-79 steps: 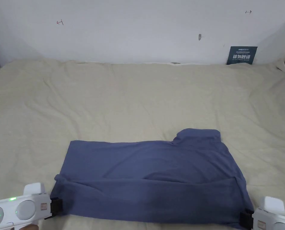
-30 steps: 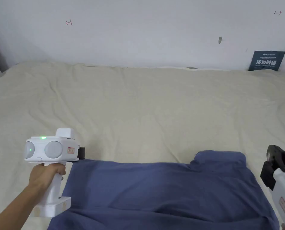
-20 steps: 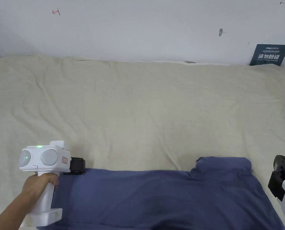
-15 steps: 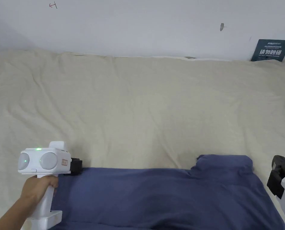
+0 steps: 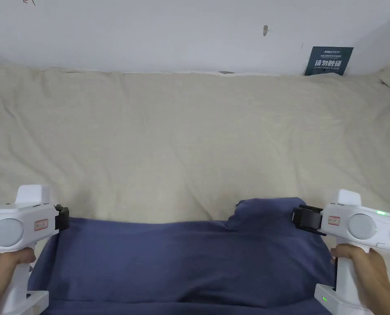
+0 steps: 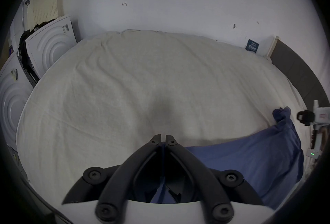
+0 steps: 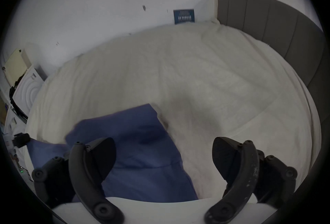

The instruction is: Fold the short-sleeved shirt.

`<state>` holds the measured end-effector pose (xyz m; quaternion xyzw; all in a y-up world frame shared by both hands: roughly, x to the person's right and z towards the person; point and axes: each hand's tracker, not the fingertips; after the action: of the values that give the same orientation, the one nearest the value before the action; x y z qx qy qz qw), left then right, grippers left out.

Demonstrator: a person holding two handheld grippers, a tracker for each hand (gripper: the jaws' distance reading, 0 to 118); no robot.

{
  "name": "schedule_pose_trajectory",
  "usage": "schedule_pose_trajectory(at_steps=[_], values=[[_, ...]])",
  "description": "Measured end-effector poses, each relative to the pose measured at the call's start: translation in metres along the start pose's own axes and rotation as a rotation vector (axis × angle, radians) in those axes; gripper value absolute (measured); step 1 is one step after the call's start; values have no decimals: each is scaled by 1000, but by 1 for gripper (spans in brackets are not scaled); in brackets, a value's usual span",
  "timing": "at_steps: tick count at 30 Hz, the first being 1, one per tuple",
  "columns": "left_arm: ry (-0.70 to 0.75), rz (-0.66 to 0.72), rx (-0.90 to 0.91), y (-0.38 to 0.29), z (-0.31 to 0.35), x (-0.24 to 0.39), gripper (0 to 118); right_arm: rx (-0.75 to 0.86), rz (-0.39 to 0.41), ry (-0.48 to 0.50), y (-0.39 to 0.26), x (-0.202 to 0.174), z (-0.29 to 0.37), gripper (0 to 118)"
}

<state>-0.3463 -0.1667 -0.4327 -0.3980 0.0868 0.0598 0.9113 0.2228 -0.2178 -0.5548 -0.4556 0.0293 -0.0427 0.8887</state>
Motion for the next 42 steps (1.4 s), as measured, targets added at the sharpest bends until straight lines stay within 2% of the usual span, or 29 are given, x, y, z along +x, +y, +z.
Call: schedule_pose_trajectory(at_steps=[3, 6, 8, 10, 11, 13, 15, 18, 26, 32, 37, 42], values=[[-5, -4, 8, 1, 6, 1, 3, -17, 85, -16, 0, -12, -16, 99], [-6, -8, 5, 0, 5, 1, 3, -21, 132, -28, 0, -22, -27, 86], [-1, -8, -3, -3, 4, 3, 3, -30, 148, -26, -3, -27, -32, 69], [0, -1, -3, -6, 6, 3, 3, -17, 166, -49, -6, -27, -31, 59], [1, 1, -2, -7, 6, 3, 3, -5, 176, -40, -7, -27, -27, 44], [7, 6, 2, -10, 9, 3, 3, 35, 235, -110, -11, -28, -21, 3], [12, 11, 7, -13, 14, 3, 3, 54, 218, -19, -15, -23, -10, 2], [12, 32, 21, -18, 26, 2, 3, 105, 228, -31, -21, -22, 15, 2], [12, 86, 81, -44, 85, -9, 3, 261, 146, 105, -45, 2, 122, 2], [9, 128, 92, -80, 127, -25, 3, 290, 112, 184, -90, 23, 194, 2], [22, 113, 51, -121, 141, -26, 3, 261, 103, 201, -142, 29, 218, 2], [42, 71, -30, -168, 139, -23, 3, 171, 74, 156, -197, 42, 211, 2]])
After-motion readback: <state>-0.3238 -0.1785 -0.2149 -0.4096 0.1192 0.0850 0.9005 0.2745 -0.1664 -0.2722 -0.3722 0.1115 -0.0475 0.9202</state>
